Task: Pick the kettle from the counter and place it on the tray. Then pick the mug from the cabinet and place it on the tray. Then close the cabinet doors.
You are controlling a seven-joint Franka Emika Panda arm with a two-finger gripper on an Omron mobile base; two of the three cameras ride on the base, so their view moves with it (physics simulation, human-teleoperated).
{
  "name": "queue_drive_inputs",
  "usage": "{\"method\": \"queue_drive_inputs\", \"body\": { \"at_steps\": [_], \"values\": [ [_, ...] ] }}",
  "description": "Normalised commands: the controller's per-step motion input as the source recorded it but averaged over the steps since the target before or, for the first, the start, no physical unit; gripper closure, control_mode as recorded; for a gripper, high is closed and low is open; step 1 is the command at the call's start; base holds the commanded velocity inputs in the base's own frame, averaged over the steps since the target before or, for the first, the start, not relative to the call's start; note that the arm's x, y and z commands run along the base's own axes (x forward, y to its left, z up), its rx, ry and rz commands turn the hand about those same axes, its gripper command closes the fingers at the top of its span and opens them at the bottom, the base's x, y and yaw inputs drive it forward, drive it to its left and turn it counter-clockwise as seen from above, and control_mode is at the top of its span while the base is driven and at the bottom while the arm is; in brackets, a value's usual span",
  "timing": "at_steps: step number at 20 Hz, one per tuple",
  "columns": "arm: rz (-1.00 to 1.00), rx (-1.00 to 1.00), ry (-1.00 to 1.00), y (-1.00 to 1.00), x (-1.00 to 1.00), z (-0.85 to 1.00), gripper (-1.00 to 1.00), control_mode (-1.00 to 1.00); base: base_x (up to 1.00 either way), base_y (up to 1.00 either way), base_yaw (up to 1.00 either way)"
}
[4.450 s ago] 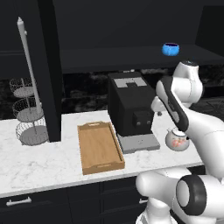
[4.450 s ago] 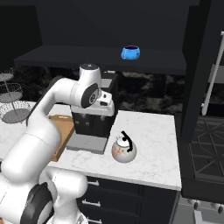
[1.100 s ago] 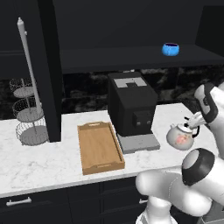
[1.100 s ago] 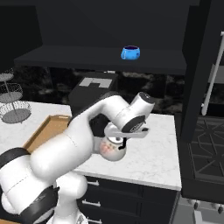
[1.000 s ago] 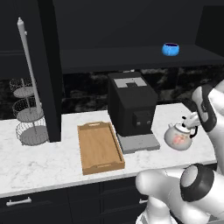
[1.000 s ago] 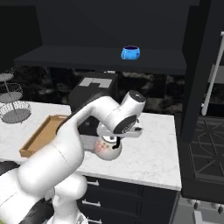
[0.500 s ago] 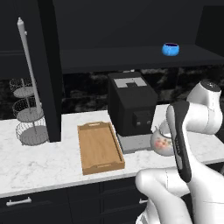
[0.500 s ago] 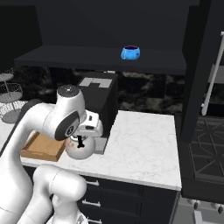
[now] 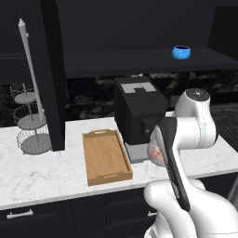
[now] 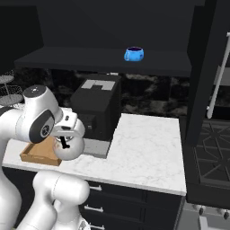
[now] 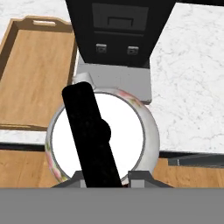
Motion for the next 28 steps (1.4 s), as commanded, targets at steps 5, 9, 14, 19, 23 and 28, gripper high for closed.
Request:
{"method": "queue_drive_inputs", "body": {
  "at_steps": [5, 9, 14, 19, 23, 28],
  "values": [
    [0.00, 0.00, 0.00, 0.22, 0.00, -0.03, 1.00, -1.00, 0.00, 0.00, 0.00],
    [0.00, 0.00, 0.00, 0.76, 0.00, 0.00, 1.00, -1.00, 0.00, 0.00, 0.00],
    [0.00, 0.05, 0.00, 0.91, 0.03, 0.00, 1.00, -1.00, 0.00, 0.00, 0.00],
    [-0.01, 0.06, 0.02, 0.68, 0.18, 0.05, 1.00, -1.00, 0.00, 0.00, 0.00],
    [-0.07, 0.00, 0.02, 0.42, 0.43, 0.00, 1.00, -1.00, 0.00, 0.00, 0.00],
    [-0.09, 0.00, 0.00, 0.19, 0.53, -0.01, 1.00, -1.00, 0.00, 0.00, 0.00]
  ]
}}
